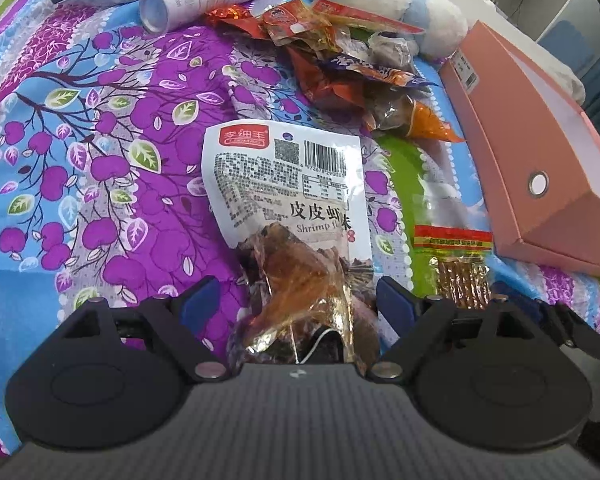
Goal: Organize snacks
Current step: 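Lift the shrimp snack bag with left gripper while right lifts the red-labelled strip packet, then carry both packets over the pink box with both grippers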
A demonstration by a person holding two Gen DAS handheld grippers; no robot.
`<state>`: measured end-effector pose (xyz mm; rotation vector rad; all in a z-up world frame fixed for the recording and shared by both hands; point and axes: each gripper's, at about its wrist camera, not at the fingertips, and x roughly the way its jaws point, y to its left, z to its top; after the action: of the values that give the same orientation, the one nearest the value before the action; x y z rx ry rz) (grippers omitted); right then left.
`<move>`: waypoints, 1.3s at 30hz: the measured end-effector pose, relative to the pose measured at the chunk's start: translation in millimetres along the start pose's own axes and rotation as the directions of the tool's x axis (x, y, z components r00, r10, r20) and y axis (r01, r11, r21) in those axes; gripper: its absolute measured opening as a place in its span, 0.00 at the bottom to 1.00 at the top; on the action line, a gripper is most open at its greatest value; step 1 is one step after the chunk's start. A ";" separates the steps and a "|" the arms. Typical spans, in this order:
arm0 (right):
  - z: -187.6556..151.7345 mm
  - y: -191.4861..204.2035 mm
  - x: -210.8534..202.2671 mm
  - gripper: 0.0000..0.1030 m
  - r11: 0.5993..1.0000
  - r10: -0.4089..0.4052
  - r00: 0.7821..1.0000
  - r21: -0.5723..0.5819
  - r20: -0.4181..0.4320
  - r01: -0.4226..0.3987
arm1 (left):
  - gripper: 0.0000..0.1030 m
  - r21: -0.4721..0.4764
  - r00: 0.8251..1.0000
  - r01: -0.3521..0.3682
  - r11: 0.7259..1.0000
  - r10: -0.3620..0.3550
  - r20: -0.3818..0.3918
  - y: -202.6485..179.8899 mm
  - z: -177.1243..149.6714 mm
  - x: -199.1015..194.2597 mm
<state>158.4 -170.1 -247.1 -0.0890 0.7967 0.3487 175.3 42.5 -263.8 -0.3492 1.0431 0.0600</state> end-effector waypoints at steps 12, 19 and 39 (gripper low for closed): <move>3.6 5.8 -4.0 0.51 0.997 0.060 0.998 -0.050 0.000 -0.059 | 0.52 0.051 1.000 0.002 0.999 -0.003 0.003 -16.6 3.5 -5.7; 8.5 1.7 -13.0 0.47 0.998 0.061 0.998 -0.025 -0.006 -0.061 | 0.50 0.024 0.998 0.030 0.999 -0.031 0.054 -17.0 6.4 -29.1; 38.9 -14.4 -73.3 0.44 0.998 0.043 0.993 0.041 0.108 -0.047 | 0.50 0.024 0.983 0.077 0.997 -0.080 0.163 -29.9 26.7 -99.3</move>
<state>142.6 -195.6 -168.4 -0.0114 0.7002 0.3757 153.6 34.1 -159.3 -0.3631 0.8663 0.0088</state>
